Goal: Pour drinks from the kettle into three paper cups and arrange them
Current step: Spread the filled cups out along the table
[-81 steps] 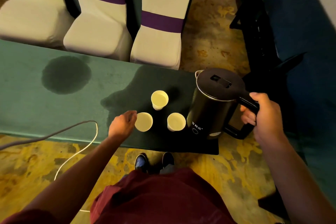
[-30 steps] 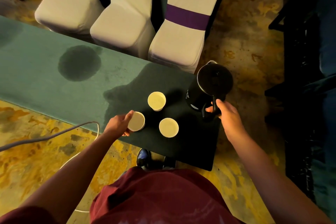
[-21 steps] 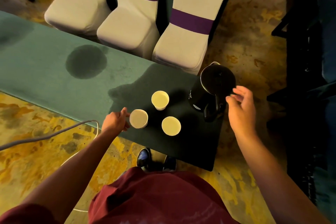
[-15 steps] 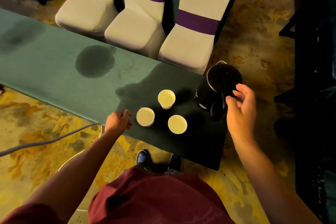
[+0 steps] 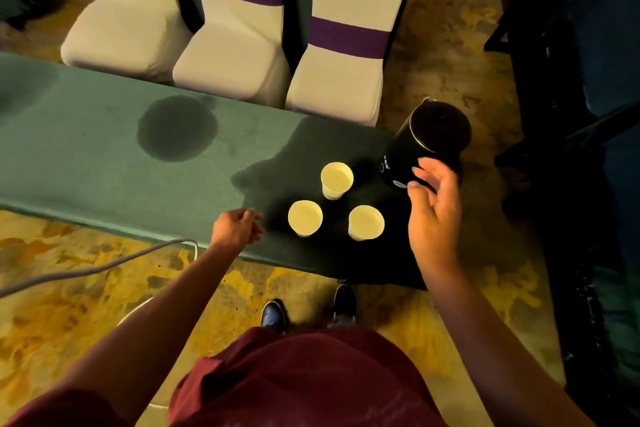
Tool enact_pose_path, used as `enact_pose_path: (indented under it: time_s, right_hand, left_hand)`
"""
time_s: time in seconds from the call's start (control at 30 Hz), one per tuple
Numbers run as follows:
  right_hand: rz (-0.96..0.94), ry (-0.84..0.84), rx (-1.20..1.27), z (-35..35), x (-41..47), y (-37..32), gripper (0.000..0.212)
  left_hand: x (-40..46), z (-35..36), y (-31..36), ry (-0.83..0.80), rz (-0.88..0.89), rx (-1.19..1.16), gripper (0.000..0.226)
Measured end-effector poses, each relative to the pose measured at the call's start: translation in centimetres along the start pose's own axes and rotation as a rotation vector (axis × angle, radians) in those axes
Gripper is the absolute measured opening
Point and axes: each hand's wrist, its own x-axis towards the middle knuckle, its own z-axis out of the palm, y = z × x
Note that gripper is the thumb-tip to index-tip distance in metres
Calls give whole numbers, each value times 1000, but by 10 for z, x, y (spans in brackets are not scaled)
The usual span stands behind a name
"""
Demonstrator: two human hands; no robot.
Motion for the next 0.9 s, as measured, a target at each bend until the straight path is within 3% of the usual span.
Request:
enact_pose_path:
  time_s: [0.37, 0.6, 0.73, 0.9]
  right_hand:
    - [91, 83, 23, 20, -56, -6, 39]
    - [281, 1, 134, 25, -72, 10, 43]
    - [355, -106, 162, 37, -71, 24, 34]
    - [347, -246, 280, 69, -72, 44, 39]
  left_hand:
    - [-4, -21, -10, -145, 50, 0, 27]
    - [-14, -14, -10, -183, 33, -15, 21]
    - [-23, -2, -7, -254, -88, -54, 21]
    - [-26, 14, -4, -257, -193, -240, 20]
